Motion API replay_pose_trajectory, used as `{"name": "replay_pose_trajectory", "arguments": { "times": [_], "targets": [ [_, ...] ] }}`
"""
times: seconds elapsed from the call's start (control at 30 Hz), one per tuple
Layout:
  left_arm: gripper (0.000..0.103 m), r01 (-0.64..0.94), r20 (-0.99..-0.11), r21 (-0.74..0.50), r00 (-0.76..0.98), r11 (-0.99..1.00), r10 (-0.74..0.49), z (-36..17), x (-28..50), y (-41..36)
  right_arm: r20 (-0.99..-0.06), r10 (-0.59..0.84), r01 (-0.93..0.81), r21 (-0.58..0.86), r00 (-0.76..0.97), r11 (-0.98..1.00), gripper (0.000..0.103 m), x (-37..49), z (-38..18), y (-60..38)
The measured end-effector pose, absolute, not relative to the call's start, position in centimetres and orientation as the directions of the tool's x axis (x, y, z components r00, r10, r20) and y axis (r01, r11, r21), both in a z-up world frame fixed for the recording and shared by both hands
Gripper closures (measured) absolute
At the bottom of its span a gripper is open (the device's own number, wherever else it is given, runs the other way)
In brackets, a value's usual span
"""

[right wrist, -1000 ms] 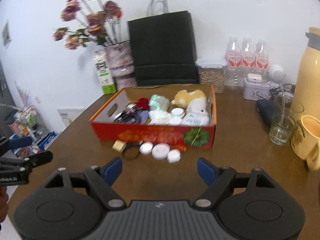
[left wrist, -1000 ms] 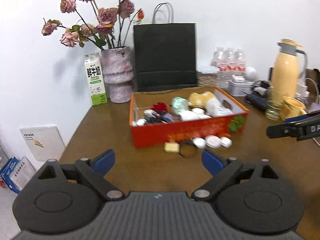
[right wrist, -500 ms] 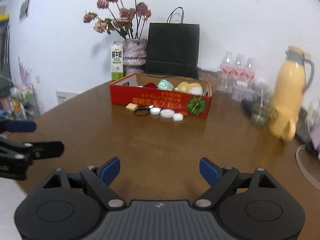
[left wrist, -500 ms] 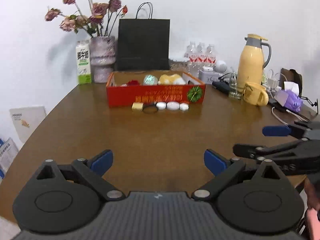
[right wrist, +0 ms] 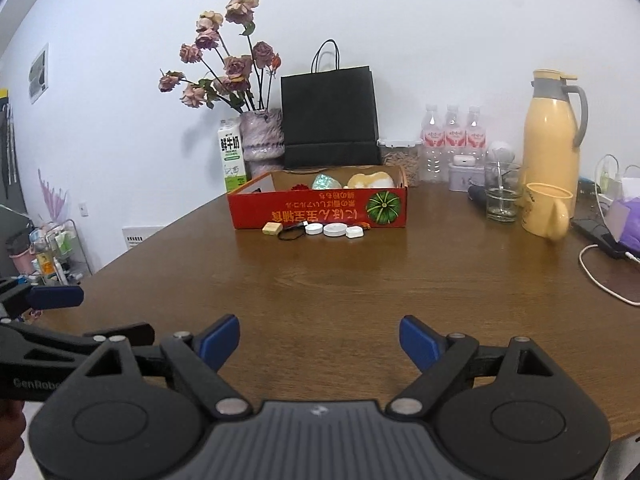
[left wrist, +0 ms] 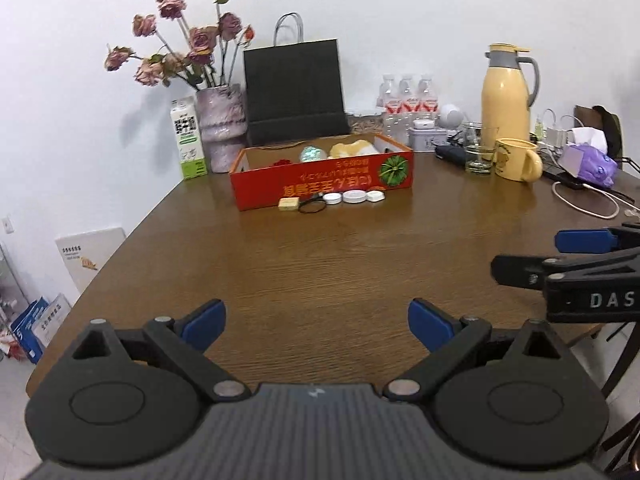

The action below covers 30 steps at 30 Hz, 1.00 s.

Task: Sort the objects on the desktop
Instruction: 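Withdraw both tools from the box back over the table, then grasp the yellow sponge with the left tool while the right tool grasps the small orange item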

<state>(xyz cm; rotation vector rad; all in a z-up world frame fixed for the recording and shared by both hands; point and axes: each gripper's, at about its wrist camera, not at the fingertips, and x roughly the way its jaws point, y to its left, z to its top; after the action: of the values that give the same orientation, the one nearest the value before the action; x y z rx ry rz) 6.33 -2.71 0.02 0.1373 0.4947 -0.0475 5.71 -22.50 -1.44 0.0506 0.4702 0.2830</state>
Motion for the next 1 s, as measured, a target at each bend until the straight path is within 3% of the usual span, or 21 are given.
{"name": "replay_pose_trajectory", "arguments": {
  "times": [0.67, 0.87, 1.0],
  "targets": [
    [0.003, 0.032, -0.577, 0.025, 0.816, 0.999, -0.012, -2.3, 10.5, -0.2, -0.523, 0.285, -0.252, 0.135, 0.804, 0.958, 0.020, 10.1, -4.5, -21.8],
    [0.006, 0.003, -0.589, 0.017, 0.808, 1.000, 0.008, -2.6, 14.5, 0.9, -0.559, 0.279, -0.247, 0.134, 0.781, 0.960, 0.028, 13.4, -5.2, -21.4],
    [0.008, 0.038, -0.555, 0.031, 0.831, 0.999, -0.014, -1.9, 18.5, 1.9, -0.558, 0.271, -0.247, 0.119, 0.784, 0.962, 0.039, 16.8, -4.7, -21.6]
  ]
}}
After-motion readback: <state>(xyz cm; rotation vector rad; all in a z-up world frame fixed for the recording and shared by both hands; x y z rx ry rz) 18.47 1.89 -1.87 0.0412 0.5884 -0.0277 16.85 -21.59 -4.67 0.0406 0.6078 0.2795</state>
